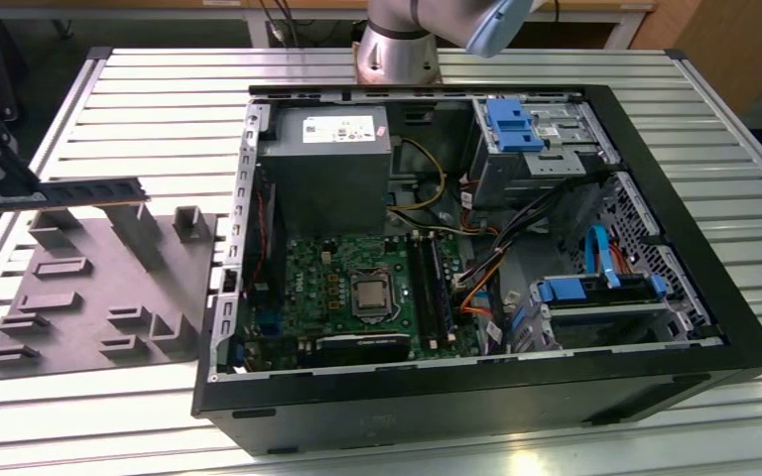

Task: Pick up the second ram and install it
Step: 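Pick up the second ram and move it above second insertion slot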

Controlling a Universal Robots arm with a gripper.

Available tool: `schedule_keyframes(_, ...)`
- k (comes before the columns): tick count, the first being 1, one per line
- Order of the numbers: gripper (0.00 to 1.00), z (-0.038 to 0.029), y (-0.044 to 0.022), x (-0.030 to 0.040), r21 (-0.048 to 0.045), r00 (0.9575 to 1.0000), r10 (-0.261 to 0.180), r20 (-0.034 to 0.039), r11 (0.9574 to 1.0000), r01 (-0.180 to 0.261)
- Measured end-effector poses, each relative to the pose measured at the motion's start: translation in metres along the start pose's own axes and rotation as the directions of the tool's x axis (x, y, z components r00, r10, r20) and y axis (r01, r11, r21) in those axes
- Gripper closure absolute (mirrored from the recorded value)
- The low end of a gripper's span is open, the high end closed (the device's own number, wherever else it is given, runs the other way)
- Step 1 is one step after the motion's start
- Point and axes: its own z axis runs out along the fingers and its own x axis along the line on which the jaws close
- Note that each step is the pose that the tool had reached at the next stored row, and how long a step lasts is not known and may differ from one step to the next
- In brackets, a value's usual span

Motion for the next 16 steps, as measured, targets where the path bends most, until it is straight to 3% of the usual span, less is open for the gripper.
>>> schedule_keyframes(16,0.89,0.0,-0.0063,0.0001,0.0,1.0,0.0,0.0001,1.0,0.0)
